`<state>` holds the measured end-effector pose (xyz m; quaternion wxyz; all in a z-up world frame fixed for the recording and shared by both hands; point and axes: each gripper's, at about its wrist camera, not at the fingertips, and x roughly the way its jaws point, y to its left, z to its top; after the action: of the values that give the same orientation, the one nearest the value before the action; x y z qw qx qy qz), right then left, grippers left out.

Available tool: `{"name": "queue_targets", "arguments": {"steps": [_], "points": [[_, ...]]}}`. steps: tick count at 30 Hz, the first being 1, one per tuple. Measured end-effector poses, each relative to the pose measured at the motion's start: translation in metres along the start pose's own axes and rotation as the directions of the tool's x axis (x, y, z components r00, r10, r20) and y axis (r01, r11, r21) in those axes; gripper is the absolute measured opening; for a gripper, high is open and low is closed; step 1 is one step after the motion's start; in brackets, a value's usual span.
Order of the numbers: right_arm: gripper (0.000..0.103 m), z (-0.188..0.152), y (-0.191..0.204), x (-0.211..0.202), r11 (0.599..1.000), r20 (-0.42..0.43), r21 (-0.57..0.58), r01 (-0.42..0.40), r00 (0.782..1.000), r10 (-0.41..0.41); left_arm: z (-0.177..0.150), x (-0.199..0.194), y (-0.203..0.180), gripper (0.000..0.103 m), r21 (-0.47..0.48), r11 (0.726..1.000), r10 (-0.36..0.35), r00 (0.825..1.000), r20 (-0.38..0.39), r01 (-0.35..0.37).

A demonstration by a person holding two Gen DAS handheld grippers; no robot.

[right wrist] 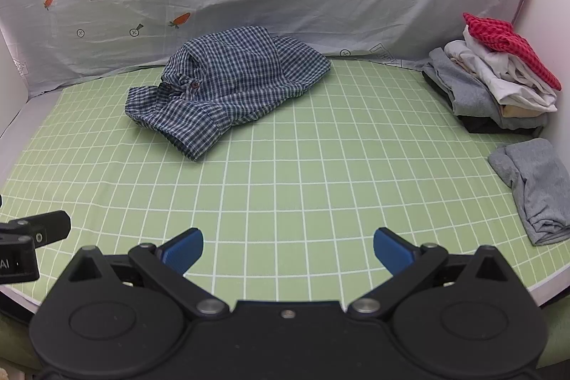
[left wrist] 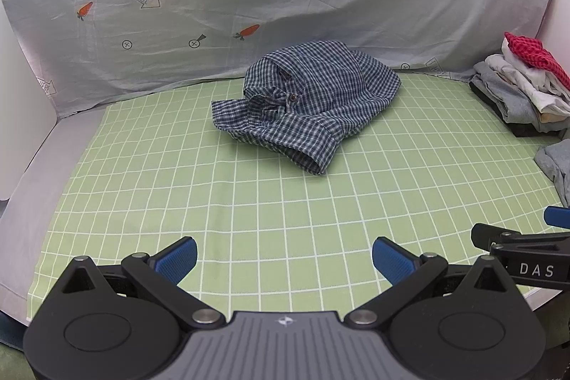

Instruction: Fold clothes

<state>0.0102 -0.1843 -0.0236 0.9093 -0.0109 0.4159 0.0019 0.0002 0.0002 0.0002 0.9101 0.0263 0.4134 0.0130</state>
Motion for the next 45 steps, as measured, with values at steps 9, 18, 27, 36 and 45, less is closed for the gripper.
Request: {"name": "queue_targets", "arguments": {"steps": [9,18,27,36,45], "points": [[0.103,0.002,0.001,0.0,1.0,0.002,-0.002,0.004,1.0,-0.004,0.004,0.0,0.003,0.103,-0.001,1.0,-0.001,1.0,-0.01,0.001],[0.103,0.002,-0.001,0.0,1.0,0.002,-0.001,0.004,1.0,-0.004,0.008,0.001,0.004,0.103,0.0,1.0,-0.002,1.0,-0.015,0.002],[0.103,0.002,-0.003,-0.002,1.0,0.005,0.0,0.003,1.0,-0.003,0.003,0.0,0.002,0.103,0.003,1.0,0.001,1.0,-0.007,-0.001],[0.103,0.0,-0.005,-0.004,1.0,0.01,0.004,0.006,1.0,-0.006,-0.001,-0.003,0.002,0.103,0.006,1.0,0.002,1.0,0.001,-0.002],[0.103,-0.001,-0.007,-0.004,1.0,0.014,-0.001,0.001,1.0,-0.001,-0.002,-0.004,0.001,0.103,0.004,1.0,0.007,1.0,-0.001,-0.007]]}}
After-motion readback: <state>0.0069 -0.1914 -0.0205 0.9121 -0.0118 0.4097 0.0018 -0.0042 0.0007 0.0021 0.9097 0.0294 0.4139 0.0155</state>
